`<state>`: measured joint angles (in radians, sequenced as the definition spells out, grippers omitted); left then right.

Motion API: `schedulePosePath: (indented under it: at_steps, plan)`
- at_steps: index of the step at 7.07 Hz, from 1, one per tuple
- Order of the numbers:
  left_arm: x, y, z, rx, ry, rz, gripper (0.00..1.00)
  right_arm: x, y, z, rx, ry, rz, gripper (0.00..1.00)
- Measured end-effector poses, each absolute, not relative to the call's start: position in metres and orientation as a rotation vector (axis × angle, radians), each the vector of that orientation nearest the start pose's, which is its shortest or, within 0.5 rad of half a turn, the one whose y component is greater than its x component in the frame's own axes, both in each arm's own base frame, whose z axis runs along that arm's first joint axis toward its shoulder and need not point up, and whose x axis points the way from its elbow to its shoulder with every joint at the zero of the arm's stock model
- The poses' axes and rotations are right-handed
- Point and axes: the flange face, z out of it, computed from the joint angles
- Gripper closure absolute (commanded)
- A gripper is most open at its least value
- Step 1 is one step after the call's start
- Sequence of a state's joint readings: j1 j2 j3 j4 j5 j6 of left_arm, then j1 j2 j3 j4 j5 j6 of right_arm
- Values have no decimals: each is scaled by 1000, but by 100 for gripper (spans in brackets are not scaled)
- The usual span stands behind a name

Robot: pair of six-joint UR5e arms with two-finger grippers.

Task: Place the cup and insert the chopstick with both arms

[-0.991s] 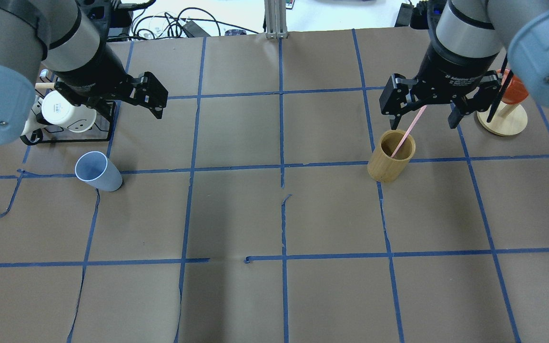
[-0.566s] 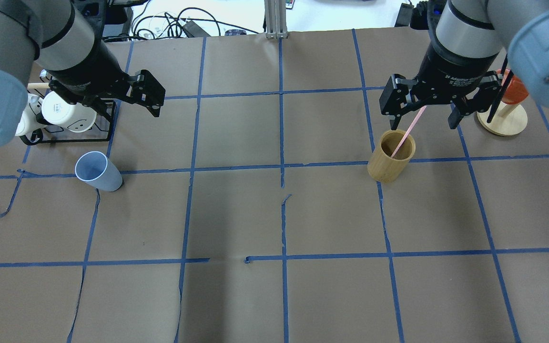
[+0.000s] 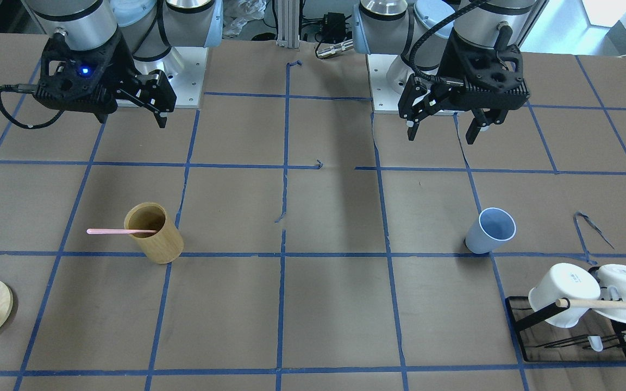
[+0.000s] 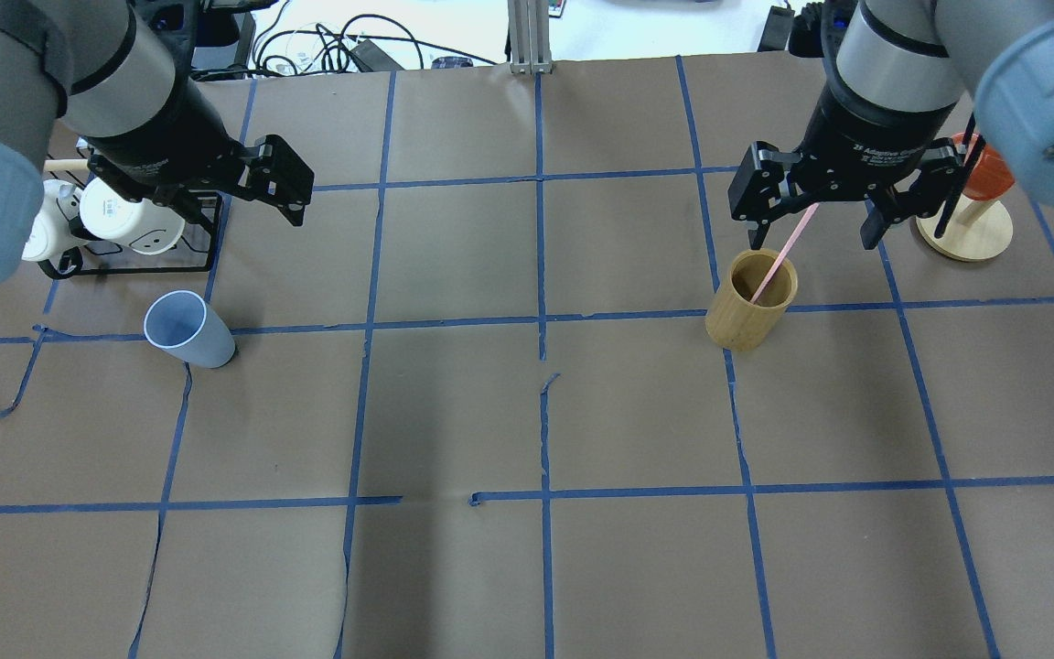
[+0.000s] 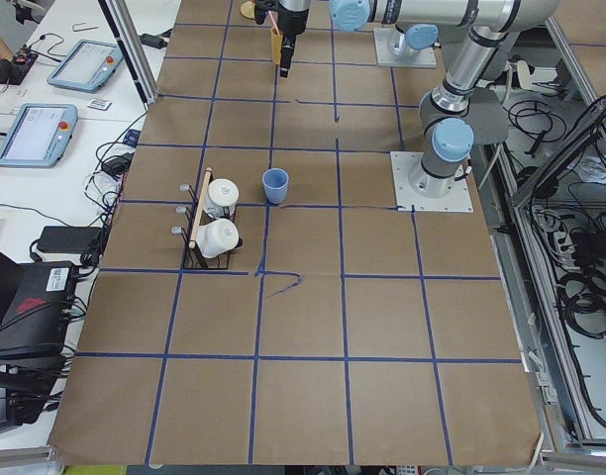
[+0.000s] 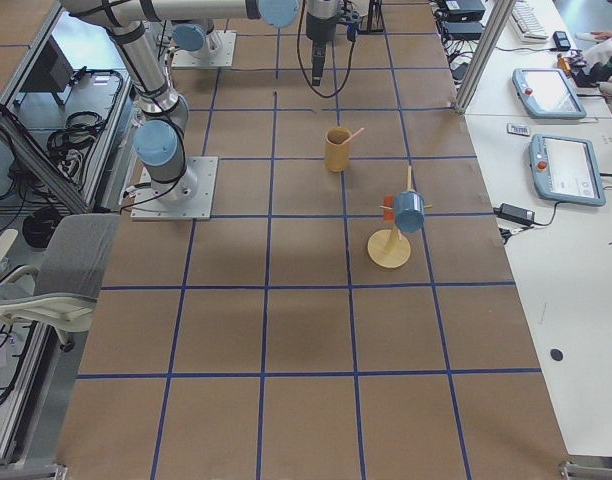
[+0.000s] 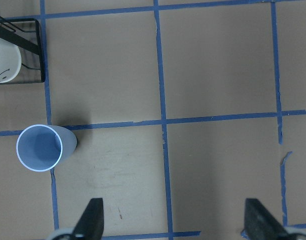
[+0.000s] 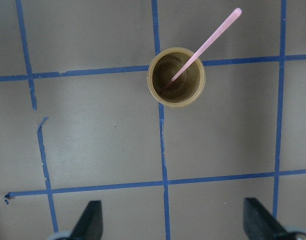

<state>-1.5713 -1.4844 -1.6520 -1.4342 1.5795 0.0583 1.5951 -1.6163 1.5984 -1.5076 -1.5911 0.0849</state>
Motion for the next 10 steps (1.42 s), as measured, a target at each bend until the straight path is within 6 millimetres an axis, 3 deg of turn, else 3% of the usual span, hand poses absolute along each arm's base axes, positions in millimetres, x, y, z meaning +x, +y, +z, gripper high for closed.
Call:
schedulePosePath:
  at_steps: [5,10]
  plan:
    - [-132,-434,519,90,3125,-123,0,144,-464,488,90,3173,65,0]
    - [-132,-430,520,91,3126,-93,0,145,-466,487,86,3168,59,0]
